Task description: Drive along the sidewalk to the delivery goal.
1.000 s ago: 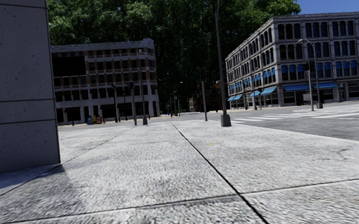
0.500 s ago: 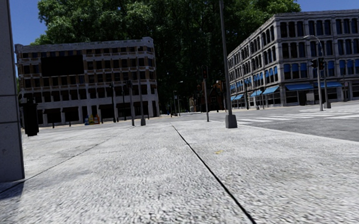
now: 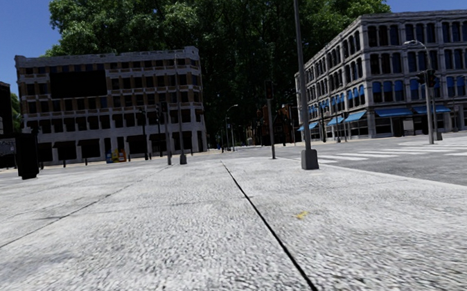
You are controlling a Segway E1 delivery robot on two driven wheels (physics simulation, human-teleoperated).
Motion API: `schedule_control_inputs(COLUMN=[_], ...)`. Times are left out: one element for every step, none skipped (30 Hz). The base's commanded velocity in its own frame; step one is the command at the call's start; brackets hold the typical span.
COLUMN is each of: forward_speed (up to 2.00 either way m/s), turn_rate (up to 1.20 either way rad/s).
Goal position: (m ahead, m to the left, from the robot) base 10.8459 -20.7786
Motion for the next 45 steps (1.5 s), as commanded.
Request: schedule_control_inputs(forward_speed=[1.84,1.84,1.84,1.84,1.84,1.84,1.84,1.84,1.84,1.84,1.84,1.84,1.84,1.84,1.84,1.84,1.84,1.84,1.84,1.84,1.84,1.84,1.84,1.84,1.84,1.84,1.84,1.84,1.84,1.84,1.84,1.84,1.84,1.84,1.84,1.84,1.84,1.84,1.84,1.84,1.84,1.84,1.84,1.84,1.84], turn_rate=[0.0,0.0,0.0,0.0,0.0,0.0,0.0,0.0,0.0,0.0,0.0,0.0,0.0,0.0,0.0,0.0,0.0,0.0,0.0,0.0,0.0,0.0,0.0,0.0,0.0,0.0,0.0,0.0,0.0,0.0,0.0,0.0,0.0,0.0,0.0,0.0,0.0,0.0,0.0,0.0,0.0,0.0,0.0,0.0,0.0])
